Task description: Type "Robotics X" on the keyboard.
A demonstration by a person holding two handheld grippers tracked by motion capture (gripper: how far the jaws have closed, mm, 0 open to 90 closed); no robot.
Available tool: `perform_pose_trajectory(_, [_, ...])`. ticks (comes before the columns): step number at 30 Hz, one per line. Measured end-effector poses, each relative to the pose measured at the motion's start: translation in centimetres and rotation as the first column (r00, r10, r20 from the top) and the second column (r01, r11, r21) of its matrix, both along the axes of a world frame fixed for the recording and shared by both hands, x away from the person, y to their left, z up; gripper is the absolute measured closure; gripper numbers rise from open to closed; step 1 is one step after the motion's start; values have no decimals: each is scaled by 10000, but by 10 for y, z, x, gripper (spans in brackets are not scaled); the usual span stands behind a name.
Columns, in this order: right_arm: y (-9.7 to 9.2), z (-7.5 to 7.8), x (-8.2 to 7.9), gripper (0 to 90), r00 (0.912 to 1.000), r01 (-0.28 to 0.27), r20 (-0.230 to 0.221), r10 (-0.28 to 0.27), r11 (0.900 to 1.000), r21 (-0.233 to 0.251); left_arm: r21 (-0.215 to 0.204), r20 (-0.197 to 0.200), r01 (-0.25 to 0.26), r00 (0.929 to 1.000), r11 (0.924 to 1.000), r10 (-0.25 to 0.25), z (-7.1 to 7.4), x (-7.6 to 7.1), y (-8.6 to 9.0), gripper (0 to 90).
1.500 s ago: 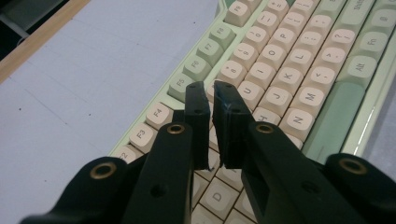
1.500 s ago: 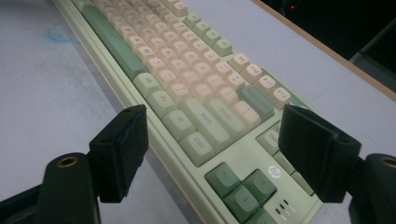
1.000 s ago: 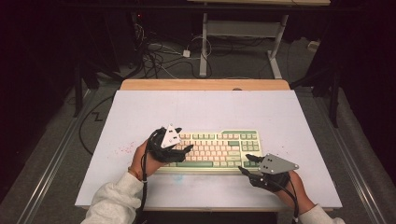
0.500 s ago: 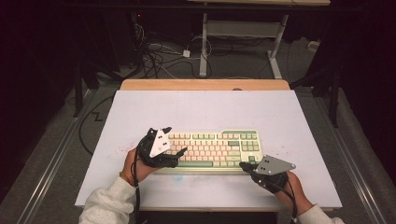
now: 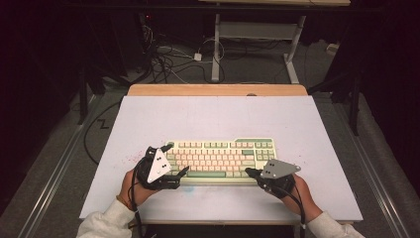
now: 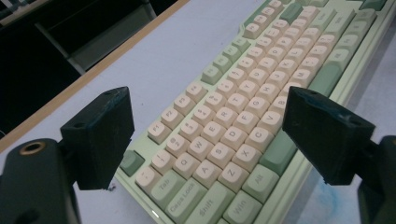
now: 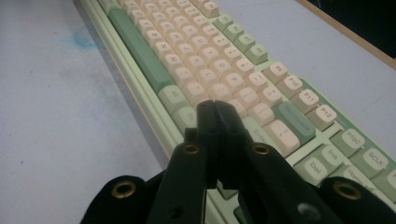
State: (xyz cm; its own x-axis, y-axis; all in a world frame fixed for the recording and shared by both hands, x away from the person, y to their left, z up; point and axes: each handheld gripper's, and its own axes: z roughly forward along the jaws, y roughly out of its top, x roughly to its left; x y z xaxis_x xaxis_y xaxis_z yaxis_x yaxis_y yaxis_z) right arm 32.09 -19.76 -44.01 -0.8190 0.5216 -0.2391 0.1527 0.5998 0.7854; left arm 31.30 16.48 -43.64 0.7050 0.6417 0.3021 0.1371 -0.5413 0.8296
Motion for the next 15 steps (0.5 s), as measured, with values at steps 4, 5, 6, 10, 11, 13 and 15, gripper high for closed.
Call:
perform_pose_trajectory(4, [11, 2, 7, 900, 10000, -14, -12, 14, 10000, -4, 27, -71, -141, 9999, 9999, 141, -6, -6, 6, 161])
perform_pose_trajectory(5, [14, 2, 9, 900, 10000, -35, 3, 35, 10000, -27, 48, -75, -150, 9999, 9999, 151, -8, -7, 8, 161])
perform_pose_trajectory(6, [17, 2, 11, 900, 10000, -23, -1, 23, 10000, -72, 119, -107, -126, 9999, 9999, 127, -9, -8, 9, 161])
perform_pose_trajectory(10, [29, 3, 19, 900, 9999, -117, -70, 116, 9999, -127, 90, -196, -199, 9996, 9998, 201, -13, -13, 15, 161])
perform_pose_trajectory(11, [32, 3, 20, 900, 9998, -165, -94, 164, 9998, -130, 138, -201, -221, 9995, 9997, 224, -14, -14, 16, 161])
perform_pose_trajectory(13, [40, 3, 23, 900, 9998, -203, -57, 202, 9996, -217, 240, -301, -170, 9994, 9996, 177, -17, -16, 18, 161])
perform_pose_trajectory(15, [48, 2, 27, 900, 9997, -225, -53, 224, 9993, -305, 346, -365, -225, 9990, 9991, 238, -19, -17, 19, 161])
